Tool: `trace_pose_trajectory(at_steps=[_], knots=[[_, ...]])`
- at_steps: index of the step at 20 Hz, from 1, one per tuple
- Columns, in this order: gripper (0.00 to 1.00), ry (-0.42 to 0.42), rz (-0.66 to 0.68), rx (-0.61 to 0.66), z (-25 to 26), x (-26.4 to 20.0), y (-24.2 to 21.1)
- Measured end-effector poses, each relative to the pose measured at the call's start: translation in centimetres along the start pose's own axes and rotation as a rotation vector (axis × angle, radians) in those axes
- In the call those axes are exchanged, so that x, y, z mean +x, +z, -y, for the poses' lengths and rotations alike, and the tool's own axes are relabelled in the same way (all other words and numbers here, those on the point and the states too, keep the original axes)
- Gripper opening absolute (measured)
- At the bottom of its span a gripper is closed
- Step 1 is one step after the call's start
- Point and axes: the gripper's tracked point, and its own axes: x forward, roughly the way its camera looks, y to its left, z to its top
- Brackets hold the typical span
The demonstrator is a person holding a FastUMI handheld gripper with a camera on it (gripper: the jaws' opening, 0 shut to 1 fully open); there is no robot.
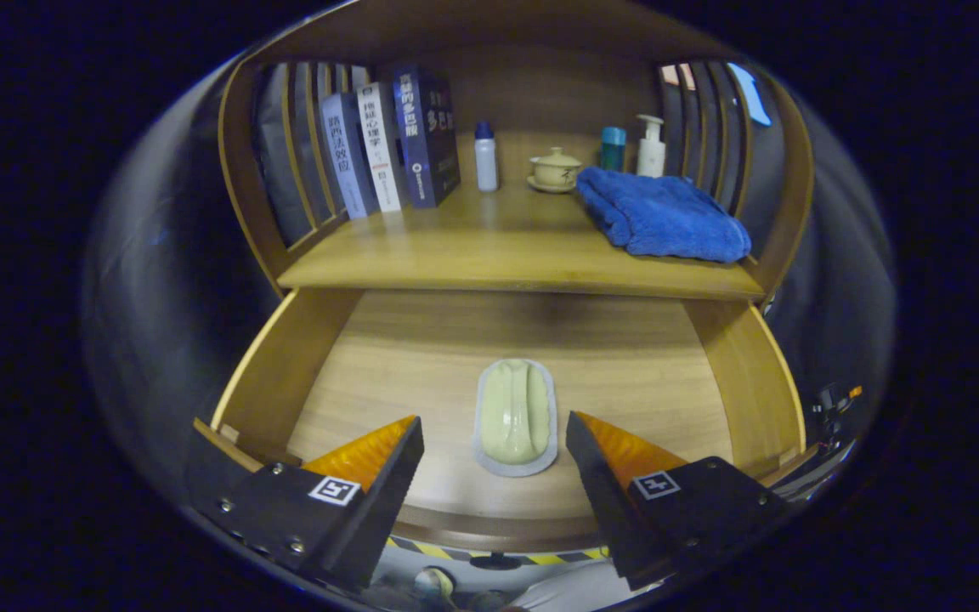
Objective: Pull open the drawer, take out the items inside it, and place them on the countertop above the cabinet.
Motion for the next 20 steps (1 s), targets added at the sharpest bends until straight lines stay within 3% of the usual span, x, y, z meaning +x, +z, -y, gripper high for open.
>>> trace_pose_trajectory(at_steps=[8,10,13,14,15,19,20], knots=[[1.0,-0.015,-0.084,-0.004,0.3,4.1,0.0],[0.96,-0.016,-0.1,0.01,0.4,4.7,-0.2],[0.75,-0.034,-0.125,0.0,1.0,5.7,-0.3],[0.75,-0.056,-0.141,-0.022,1.6,5.6,-0.4],[0.63,-0.081,-0.157,-0.04,2.4,6.5,-1.3],[0.13,-0.054,-0.148,0.029,2.8,6.7,-1.5],[0.13,-0.042,-0.134,0.045,2.8,6.4,-1.3]])
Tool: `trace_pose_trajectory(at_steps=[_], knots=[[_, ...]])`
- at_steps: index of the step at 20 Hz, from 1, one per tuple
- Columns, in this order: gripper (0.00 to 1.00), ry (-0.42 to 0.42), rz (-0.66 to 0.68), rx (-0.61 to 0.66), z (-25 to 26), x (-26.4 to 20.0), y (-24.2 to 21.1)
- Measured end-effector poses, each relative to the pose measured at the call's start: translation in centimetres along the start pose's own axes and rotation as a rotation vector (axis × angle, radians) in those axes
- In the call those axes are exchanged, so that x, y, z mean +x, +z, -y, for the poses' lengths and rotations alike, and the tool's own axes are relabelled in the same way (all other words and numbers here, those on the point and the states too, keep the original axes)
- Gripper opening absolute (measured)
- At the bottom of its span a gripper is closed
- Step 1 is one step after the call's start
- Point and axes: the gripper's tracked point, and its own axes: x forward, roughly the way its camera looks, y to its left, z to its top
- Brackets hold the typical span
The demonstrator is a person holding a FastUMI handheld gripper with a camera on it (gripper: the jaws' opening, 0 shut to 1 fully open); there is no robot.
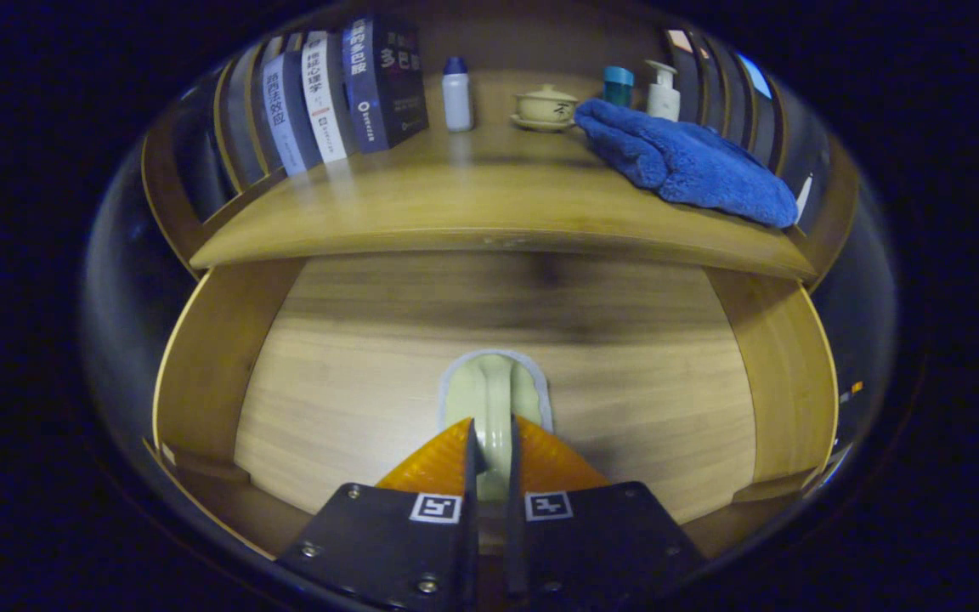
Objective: Pull open the drawer, take out the items inside it, and place them on the countertop above the cabinet.
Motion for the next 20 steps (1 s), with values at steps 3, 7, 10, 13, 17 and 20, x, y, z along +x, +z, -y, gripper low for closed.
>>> trace_pose_trajectory(at_steps=[3,7,10,13,17,20], knots=[[0.13,0.071,0.084,0.037,-0.6,-1.9,1.2],[0.13,0.149,0.263,0.047,-1.4,-6.6,4.2],[0.13,0.186,0.389,0.059,-1.4,-10.2,6.0],[0.13,0.193,0.496,0.071,-0.8,-13.9,6.8],[0.13,0.217,0.652,0.147,0.0,-17.9,9.8],[0.13,0.188,0.754,0.174,1.6,-19.6,12.8]])
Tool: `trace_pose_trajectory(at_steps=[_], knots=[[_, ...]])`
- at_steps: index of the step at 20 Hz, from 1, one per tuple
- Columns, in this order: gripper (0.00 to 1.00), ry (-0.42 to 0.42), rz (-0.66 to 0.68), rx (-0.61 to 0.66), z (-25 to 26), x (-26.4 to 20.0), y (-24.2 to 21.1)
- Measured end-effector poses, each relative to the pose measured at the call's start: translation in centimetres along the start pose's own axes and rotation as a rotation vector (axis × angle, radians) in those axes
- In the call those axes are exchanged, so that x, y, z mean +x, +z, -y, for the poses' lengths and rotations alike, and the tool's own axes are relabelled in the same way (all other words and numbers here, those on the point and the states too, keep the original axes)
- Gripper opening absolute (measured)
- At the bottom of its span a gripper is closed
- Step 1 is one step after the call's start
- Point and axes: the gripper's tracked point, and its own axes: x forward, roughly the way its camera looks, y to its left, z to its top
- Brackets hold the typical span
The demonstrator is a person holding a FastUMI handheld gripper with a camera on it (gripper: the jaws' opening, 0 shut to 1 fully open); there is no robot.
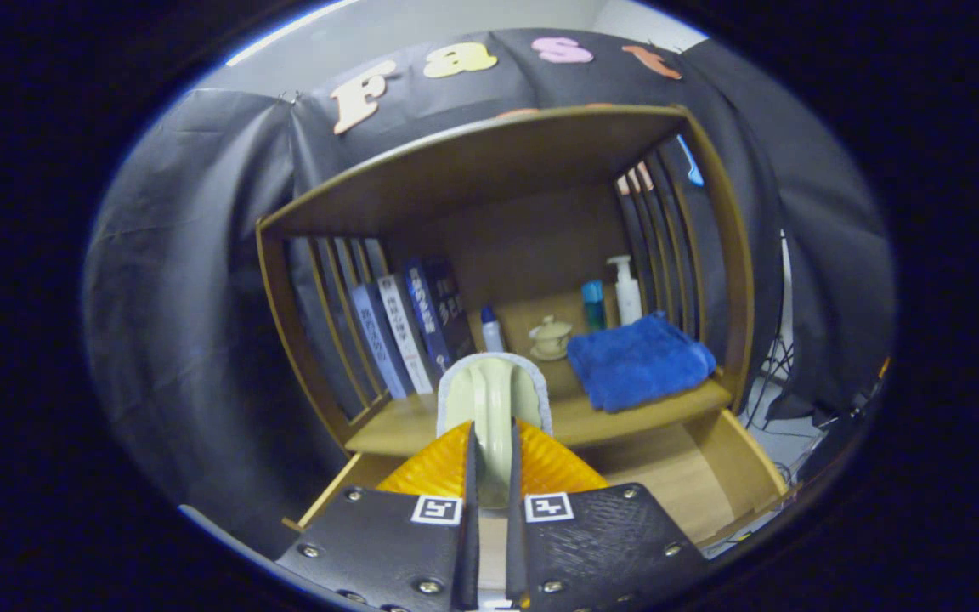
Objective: Pull open the drawer, take out the items inside it, and place them on the countertop above the cabinet.
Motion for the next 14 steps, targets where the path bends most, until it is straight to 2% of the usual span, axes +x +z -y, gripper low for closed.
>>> trace_pose_trajectory(at_steps=[3,7,14], knots=[[0.13,-0.018,0.027,-0.021,0.3,1.6,1.3],[0.13,-0.063,-0.007,-0.028,0.9,6.0,0.8],[0.13,-0.132,-0.182,-0.059,2.0,14.1,-5.8]])
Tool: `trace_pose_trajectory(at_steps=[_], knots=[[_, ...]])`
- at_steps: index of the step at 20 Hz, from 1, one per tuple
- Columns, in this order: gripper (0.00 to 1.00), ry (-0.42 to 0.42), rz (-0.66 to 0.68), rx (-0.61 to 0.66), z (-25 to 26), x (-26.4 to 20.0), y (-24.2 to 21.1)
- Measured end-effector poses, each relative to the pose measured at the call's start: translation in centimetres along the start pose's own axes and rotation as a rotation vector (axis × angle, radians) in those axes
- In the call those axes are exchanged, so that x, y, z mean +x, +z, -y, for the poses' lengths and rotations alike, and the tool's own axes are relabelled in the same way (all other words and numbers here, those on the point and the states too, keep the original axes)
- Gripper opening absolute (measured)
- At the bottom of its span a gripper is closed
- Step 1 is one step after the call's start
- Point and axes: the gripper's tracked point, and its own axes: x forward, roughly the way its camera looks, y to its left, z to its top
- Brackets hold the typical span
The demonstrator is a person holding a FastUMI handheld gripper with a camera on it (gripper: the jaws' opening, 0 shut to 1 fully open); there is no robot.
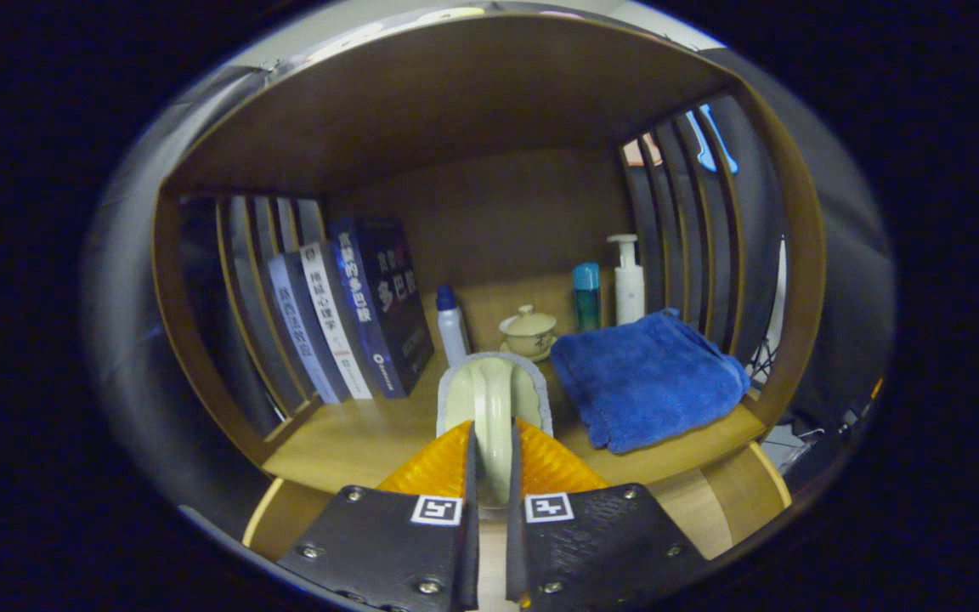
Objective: Pull open the drawer, take out the items inside it, and place them on the countertop above the cabinet.
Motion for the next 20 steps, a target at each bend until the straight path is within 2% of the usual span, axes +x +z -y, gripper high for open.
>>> trace_pose_trajectory(at_steps=[3,5,8,13,14,15,16,18,20], knots=[[0.15,-0.009,0.005,0.034,-0.4,2.5,0.0],[0.15,0.015,-0.037,0.054,-0.9,3.9,-1.1],[0.18,0.021,0.001,0.081,-1.0,5.8,-0.4],[0.18,-0.018,0.102,0.033,-1.4,8.3,0.6],[0.18,-0.044,0.038,0.017,-1.0,9.3,-1.0],[0.24,-0.039,0.09,0.003,-1.3,8.3,-0.1],[0.31,-0.053,0.085,-0.018,-1.0,9.6,-0.3],[0.33,-0.025,0.084,-0.017,-1.9,9.0,-0.4],[0.6,-0.022,0.079,-0.025,-2.2,8.0,-0.5]])
